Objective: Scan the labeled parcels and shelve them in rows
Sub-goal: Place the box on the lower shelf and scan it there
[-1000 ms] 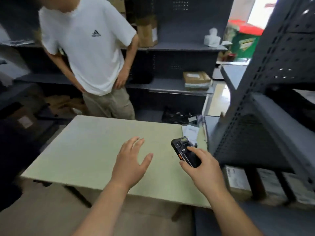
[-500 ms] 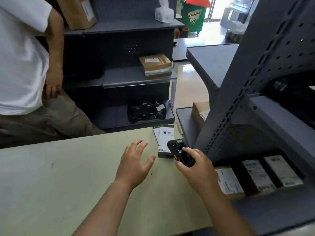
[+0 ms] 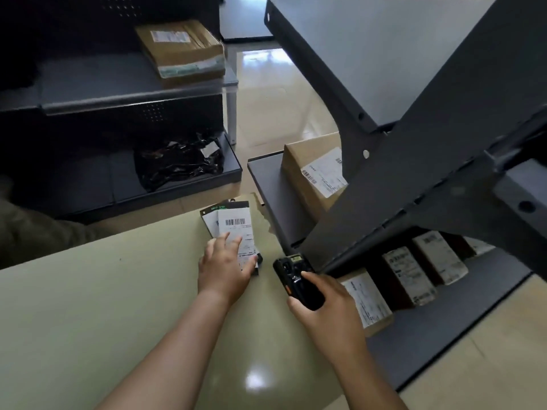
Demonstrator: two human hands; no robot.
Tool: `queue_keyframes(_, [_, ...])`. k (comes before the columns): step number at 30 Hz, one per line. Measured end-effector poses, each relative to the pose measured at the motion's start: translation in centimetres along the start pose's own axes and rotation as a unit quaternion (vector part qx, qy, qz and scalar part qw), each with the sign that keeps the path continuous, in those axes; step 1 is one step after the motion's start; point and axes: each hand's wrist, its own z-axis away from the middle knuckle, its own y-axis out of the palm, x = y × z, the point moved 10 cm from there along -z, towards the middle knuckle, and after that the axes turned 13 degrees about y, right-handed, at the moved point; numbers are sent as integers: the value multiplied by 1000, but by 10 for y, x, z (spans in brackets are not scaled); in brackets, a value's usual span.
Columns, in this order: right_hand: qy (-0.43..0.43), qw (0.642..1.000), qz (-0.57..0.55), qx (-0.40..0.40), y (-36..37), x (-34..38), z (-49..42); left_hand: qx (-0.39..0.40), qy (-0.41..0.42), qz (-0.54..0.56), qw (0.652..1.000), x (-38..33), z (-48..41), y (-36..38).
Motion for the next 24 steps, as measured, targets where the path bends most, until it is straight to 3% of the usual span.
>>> queue_keyframes(8, [2, 1000, 12, 14, 8, -7, -8, -8, -48, -36, 998, 0, -20, 26])
queue_keyframes(13, [-28, 999, 12, 26, 5, 9, -3, -51, -19, -14, 998, -1, -2, 6])
queue_keyframes(19, [-86, 995, -25, 55, -17, 60, 26, -156, 16, -16, 987, -7, 47, -84])
queue_keyframes(24, [-180, 981, -26, 65, -52, 136, 71, -267, 25, -65, 961, -9, 103, -202])
